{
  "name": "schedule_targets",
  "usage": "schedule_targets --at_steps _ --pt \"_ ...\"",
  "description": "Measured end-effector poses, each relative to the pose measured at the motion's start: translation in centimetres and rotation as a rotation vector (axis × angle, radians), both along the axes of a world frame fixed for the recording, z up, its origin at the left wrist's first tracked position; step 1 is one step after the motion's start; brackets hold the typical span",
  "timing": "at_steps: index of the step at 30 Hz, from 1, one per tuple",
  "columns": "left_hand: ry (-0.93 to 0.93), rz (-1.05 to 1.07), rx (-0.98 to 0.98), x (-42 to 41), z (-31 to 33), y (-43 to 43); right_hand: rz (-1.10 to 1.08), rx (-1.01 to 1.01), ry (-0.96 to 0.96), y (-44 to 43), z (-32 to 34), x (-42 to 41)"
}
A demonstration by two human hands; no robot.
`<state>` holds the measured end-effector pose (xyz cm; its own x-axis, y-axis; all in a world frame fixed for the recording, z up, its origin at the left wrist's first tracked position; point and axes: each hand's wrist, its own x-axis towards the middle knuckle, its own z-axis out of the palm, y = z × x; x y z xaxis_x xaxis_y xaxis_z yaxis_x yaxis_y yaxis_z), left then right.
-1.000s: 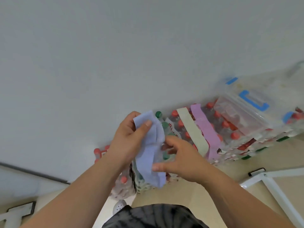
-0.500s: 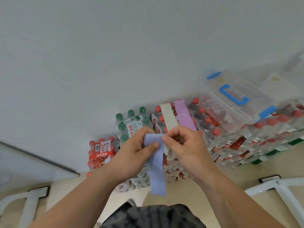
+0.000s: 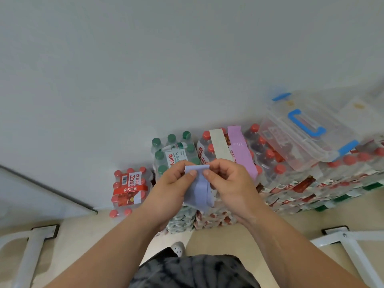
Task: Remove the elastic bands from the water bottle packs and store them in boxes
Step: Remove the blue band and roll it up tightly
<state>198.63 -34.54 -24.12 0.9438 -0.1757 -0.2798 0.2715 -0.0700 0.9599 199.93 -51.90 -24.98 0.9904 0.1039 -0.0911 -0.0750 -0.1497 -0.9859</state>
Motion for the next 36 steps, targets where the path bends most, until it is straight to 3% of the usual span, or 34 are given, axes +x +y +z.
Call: schedule_targets --at_steps 4,9,12,17,21,25,31,36 --pt "-0.032 0.051 -0.002 1.1 -0.5 1.6 -0.002 -0.068 0.022 1.9 -0.1 1.3" --pt "-0.213 0.033 0.264 3.5 -0.7 3.8 0.003 -0.142 0.005 3.8 0.2 2.4" --pt "-0.216 -0.025 0.209 5.0 -0.7 5.2 -0.046 -0.082 0.031 4.7 0.1 2.9" --pt "-0.129 -0.026 -0.09 6.1 -0.4 5.7 -0.098 -0.051 -0.004 5.2 0.4 3.7" --pt "-0.137 -0.043 -0.199 7.4 0.3 5.1 -0.102 0.04 -0.004 4.5 1.5 4.5" --pt "-0.182 -0.054 -0.229 8.8 1.7 3.4 -0.101 0.145 -0.001 3.0 3.4 5.9" --pt "-0.182 -0.047 -0.306 8.3 1.7 1.4 0.063 0.056 -0.066 -0.1 4.3 6.2" --pt "-0.16 -0.055 -0.171 7.3 0.7 -0.7 0.091 0.065 0.015 -2.6 2.3 5.8"
